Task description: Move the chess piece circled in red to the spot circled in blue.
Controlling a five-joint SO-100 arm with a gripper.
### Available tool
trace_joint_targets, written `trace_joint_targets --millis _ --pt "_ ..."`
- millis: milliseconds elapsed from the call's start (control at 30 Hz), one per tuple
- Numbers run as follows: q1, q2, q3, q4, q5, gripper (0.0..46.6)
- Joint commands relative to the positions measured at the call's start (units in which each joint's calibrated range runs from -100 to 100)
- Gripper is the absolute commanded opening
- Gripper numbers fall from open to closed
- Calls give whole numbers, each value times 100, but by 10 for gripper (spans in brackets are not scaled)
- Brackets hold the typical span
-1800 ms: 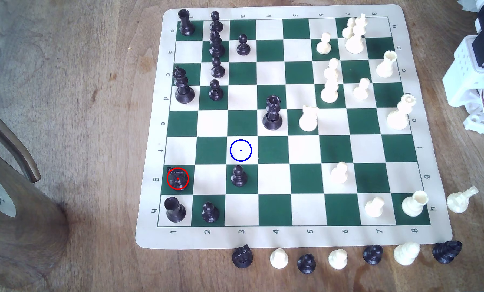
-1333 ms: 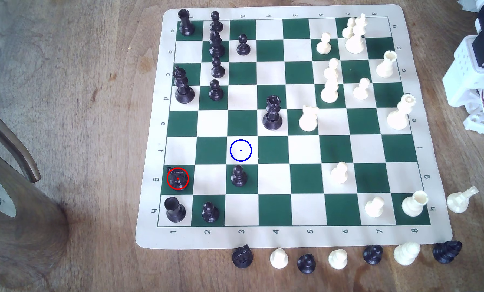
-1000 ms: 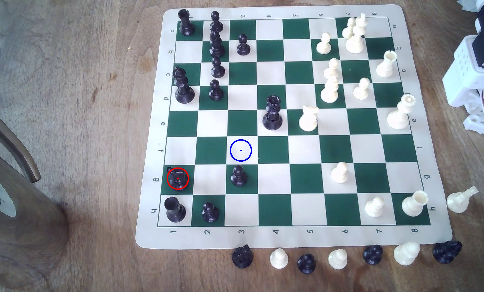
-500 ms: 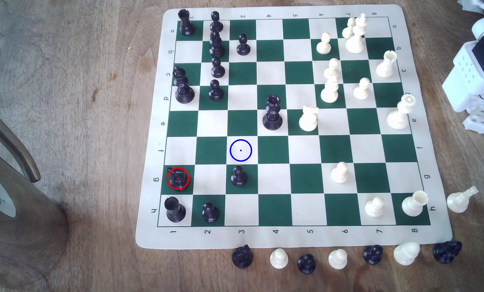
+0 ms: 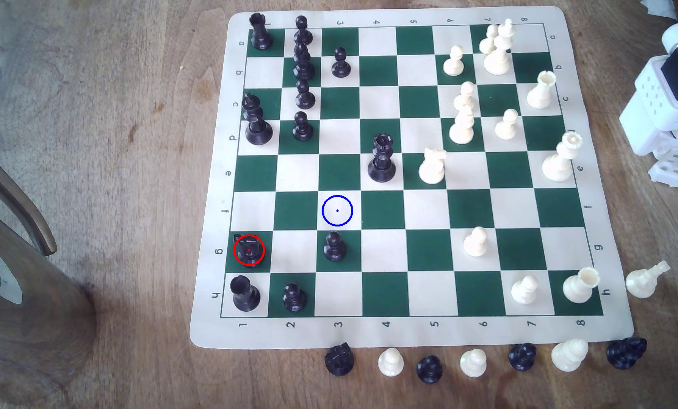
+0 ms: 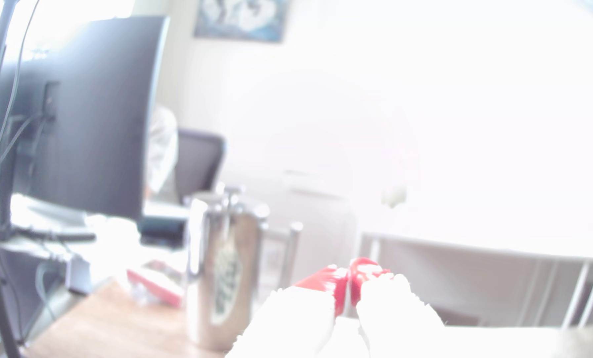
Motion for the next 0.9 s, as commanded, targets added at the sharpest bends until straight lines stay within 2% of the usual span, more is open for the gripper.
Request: trace_joint_targets --millis 0,100,167,267,300,400,500,567,667,733,867 --pt "194 -119 231 -214 -542 109" --pt "257 348 204 -189 -845 129" --pt "100 1087 -231 -83 -1089 136" --pt "77 2309 -1111 97 -1236 135" --pt "139 3285 -1908 367 -1319 135" --pt "132 4465 -2833 711 -1338 147" --pt "-158 5467 -3386 777 -1250 154" --pt "-314 6681 -4211 965 -1211 148" --pt "-322 7776 -4973 933 -1221 142" --pt "-338 8464 -5290 646 -1231 150" --pt "-361 8930 -5317 195 -1197 160"
